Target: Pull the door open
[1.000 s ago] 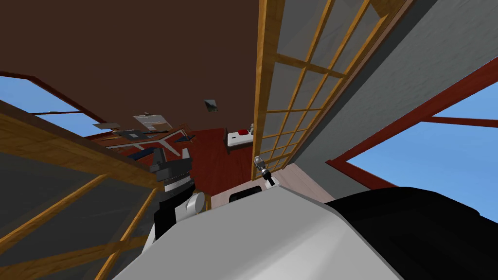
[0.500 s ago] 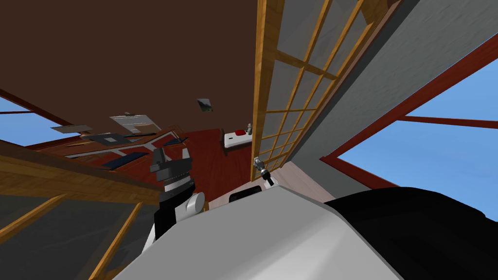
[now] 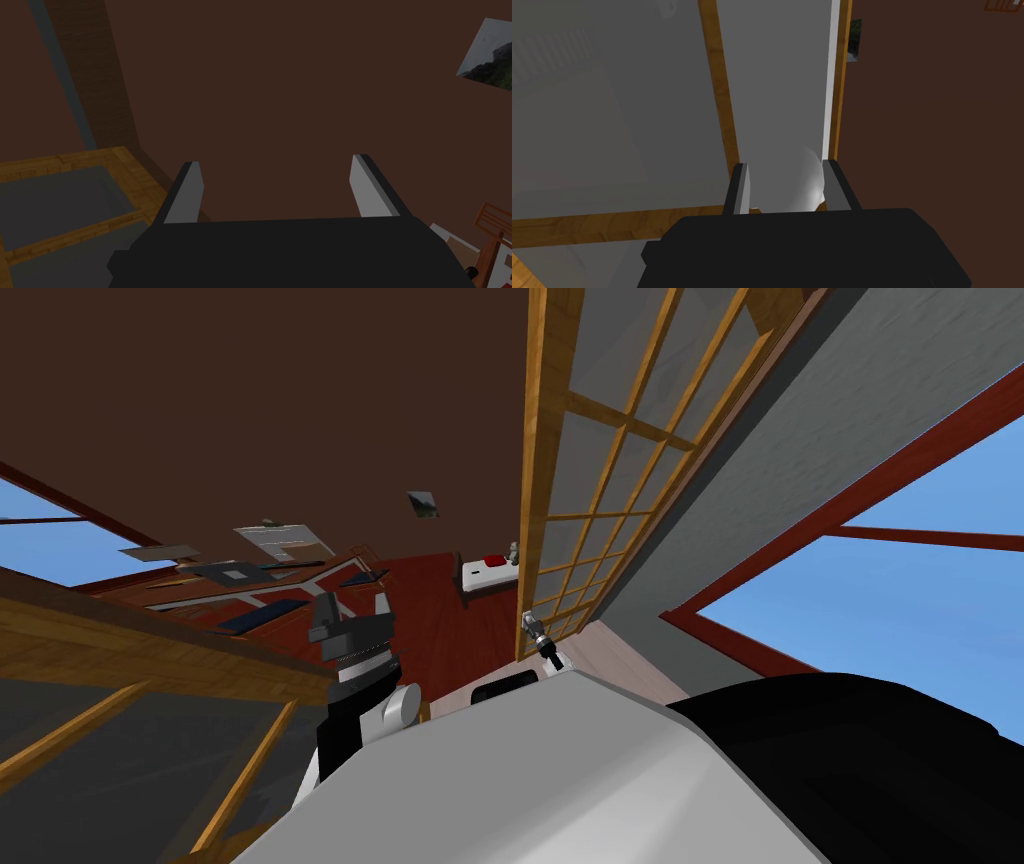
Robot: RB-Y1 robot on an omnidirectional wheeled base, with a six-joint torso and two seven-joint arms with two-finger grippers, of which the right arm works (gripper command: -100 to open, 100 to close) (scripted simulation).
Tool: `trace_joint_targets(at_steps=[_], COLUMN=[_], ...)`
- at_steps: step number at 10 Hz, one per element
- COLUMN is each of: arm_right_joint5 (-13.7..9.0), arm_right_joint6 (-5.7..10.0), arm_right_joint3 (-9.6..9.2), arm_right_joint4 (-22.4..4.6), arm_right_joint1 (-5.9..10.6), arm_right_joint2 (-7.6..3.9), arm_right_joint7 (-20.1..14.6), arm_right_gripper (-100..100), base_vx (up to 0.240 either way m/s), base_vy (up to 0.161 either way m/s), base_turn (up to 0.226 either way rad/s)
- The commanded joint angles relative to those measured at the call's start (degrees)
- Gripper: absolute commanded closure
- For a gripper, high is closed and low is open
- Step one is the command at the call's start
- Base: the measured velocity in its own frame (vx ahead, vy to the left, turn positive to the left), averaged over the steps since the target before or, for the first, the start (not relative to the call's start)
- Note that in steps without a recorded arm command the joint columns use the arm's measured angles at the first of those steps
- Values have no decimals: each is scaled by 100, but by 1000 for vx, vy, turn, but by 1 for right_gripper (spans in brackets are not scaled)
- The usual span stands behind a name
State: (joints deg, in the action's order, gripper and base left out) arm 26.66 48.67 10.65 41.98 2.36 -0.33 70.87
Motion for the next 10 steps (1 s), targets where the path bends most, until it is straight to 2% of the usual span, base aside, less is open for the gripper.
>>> trace_joint_targets(at_steps=[1, 10], arm_right_joint5=[-64, -520], arm_right_joint6=[0, 14], arm_right_joint3=[-13, -140], arm_right_joint4=[-11, -59], arm_right_joint1=[1, -17], arm_right_joint2=[-29, -231], arm_right_joint7=[-189, -1414], arm_right_gripper=[100, 100], base_vx=[-26, -16], base_vy=[-16, -14], base_turn=[98, 69])
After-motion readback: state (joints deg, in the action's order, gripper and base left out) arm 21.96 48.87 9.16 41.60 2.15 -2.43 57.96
